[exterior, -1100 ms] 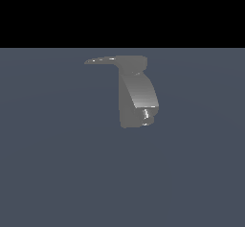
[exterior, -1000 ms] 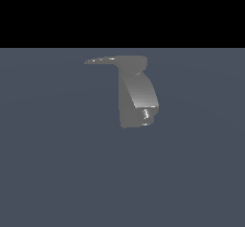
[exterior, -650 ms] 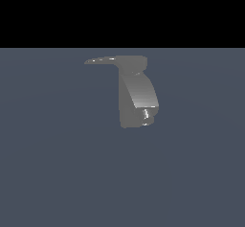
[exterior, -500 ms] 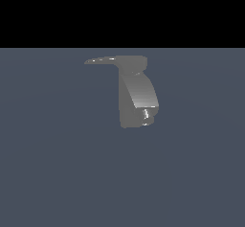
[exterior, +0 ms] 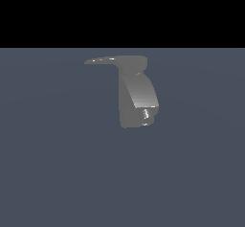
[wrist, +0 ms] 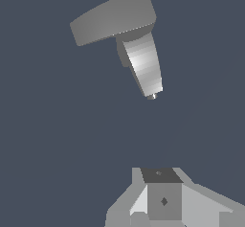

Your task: Turn on the faucet by rotating a designated handle.

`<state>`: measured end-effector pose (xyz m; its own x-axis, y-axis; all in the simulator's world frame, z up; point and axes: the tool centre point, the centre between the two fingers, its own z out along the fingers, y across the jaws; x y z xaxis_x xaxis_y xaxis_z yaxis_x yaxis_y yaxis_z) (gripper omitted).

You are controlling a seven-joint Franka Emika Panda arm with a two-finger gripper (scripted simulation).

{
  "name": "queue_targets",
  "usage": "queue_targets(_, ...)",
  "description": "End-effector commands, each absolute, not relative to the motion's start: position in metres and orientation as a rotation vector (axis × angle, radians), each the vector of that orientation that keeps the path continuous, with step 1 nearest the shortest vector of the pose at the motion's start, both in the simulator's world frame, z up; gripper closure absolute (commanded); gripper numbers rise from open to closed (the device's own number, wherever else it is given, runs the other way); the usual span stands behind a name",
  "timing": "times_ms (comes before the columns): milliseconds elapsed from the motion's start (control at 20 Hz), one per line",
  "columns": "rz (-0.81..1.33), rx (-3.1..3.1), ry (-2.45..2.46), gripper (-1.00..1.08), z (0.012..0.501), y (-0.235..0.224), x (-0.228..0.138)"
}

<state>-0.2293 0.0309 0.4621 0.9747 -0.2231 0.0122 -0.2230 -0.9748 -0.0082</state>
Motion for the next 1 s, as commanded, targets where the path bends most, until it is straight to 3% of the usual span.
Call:
queue_targets(0, -0.019, -3.104, 0.432, 1.08, 0.454, 0.041, -0.221)
queue_targets(950, -0.01, -2.954, 1.038, 1.08, 0.39, 0.104, -0.141)
